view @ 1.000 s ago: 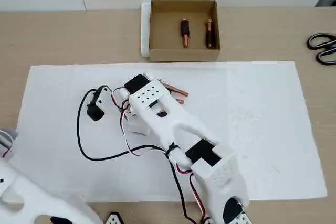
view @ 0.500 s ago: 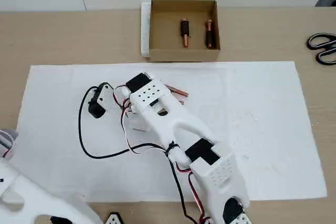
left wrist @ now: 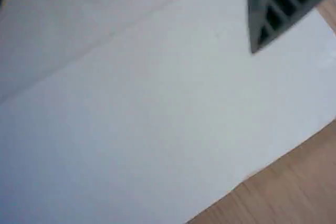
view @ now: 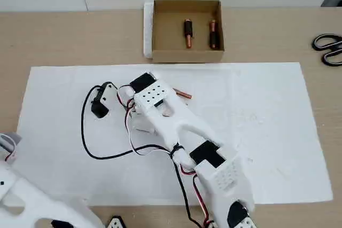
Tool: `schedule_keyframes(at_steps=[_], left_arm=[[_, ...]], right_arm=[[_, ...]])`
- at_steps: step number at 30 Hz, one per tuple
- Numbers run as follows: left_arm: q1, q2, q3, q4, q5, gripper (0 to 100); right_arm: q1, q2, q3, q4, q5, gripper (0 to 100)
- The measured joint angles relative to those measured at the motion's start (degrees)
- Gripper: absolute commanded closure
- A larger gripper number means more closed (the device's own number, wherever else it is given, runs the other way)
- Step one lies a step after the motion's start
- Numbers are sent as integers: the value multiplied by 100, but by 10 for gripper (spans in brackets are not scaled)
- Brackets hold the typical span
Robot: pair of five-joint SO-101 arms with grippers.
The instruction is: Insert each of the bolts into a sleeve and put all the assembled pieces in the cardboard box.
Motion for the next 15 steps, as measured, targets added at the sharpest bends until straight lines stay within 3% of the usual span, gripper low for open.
schedule_keyframes(at_steps=[10, 15], left_arm=[[0, 0, 0, 0, 0, 698], [0, 0, 0, 0, 0, 698]], right_arm=[[220, 18, -62, -79, 9, 865], [308, 141, -290, -53, 9, 951]])
